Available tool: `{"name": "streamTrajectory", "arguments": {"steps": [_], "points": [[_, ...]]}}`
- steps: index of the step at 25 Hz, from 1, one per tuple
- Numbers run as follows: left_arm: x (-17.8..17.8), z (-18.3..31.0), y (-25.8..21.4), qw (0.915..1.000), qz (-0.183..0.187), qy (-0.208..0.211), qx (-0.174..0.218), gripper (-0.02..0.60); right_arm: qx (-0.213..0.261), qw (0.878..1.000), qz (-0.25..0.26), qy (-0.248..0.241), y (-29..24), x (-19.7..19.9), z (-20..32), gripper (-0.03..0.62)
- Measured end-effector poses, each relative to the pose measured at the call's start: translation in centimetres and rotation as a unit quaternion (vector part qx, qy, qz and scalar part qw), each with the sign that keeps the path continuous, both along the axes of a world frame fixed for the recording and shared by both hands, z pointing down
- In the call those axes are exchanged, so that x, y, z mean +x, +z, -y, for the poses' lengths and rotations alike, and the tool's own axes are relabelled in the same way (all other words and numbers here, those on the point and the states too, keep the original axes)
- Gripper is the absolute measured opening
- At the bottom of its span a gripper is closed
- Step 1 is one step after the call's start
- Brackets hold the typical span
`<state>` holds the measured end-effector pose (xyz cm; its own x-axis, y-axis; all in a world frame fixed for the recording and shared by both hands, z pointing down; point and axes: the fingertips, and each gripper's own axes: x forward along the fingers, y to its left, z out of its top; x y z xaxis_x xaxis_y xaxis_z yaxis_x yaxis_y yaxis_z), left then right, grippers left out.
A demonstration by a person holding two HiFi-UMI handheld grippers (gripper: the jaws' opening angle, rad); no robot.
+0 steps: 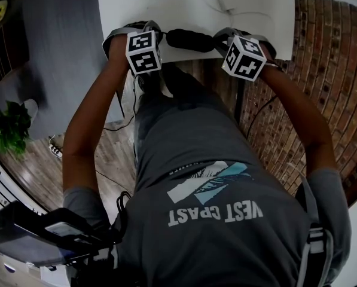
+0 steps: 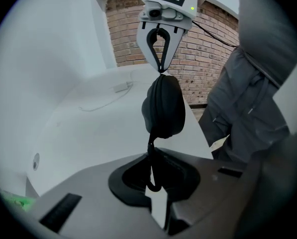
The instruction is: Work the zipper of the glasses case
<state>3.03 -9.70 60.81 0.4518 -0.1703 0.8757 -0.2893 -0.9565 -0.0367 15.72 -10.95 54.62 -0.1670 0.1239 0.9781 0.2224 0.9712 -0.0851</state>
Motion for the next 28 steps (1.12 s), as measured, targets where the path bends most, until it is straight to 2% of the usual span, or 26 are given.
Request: {"name": "streamTrajectory", "arguments": {"steps": [4,12,21,24,28], "points": [[-1.4,0.8,0.5,0.9998,0.0,-0.021,-0.003,0.014,-0.001,1.0,-0.006,0.02,0.7,1.5,0.6,-0.006],[-1.1,1.5,1.1,0.9996,-0.004,-0.025,-0.009,0.014,-0.005,0.999,0.002,0.049,1.7,2.3,1.5,-0.006],[-1.6,2.8,1.5,0.9985,-0.009,-0.053,-0.003,0.014,-0.016,0.997,0.021,0.07,3.3,2.2,2.3,-0.006],[-1.7,2.8,1.5,0.9978,-0.022,-0.062,-0.007,0.014,-0.018,0.996,0.028,0.078,3.8,2.1,2.8,-0.006],[-1.9,3.0,1.4,0.9927,-0.067,-0.098,-0.022,0.014,-0.03,0.994,0.048,0.098,4.2,1.6,3.0,-0.006]]}}
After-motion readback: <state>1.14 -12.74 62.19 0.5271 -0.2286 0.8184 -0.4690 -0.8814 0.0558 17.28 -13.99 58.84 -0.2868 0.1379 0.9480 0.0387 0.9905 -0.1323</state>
